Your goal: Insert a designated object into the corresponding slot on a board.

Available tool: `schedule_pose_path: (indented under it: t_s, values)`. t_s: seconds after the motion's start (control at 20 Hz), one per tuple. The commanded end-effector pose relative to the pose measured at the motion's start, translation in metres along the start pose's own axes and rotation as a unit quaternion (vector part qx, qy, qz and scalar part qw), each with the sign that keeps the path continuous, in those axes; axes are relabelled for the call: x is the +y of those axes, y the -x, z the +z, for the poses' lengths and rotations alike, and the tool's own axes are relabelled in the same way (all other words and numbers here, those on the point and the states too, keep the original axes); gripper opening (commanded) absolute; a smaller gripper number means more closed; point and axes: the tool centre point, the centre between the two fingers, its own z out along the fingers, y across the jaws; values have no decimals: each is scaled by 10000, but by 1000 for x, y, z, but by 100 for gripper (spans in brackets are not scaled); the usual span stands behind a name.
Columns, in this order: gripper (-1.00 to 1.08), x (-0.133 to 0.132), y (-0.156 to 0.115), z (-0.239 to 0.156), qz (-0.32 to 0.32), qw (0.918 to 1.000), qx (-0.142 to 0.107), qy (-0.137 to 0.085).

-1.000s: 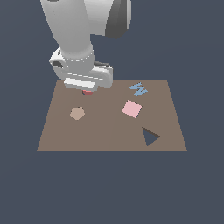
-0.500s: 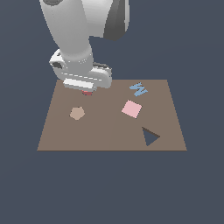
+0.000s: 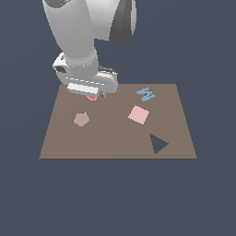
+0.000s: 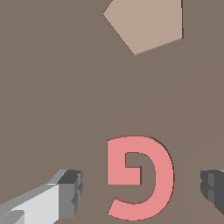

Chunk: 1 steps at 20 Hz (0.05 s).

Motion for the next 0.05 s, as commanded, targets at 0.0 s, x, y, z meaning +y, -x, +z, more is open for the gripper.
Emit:
schedule_pose_path:
  t_s: [0.0]
  values:
    - [100,0,0,0,0,10000,1,0]
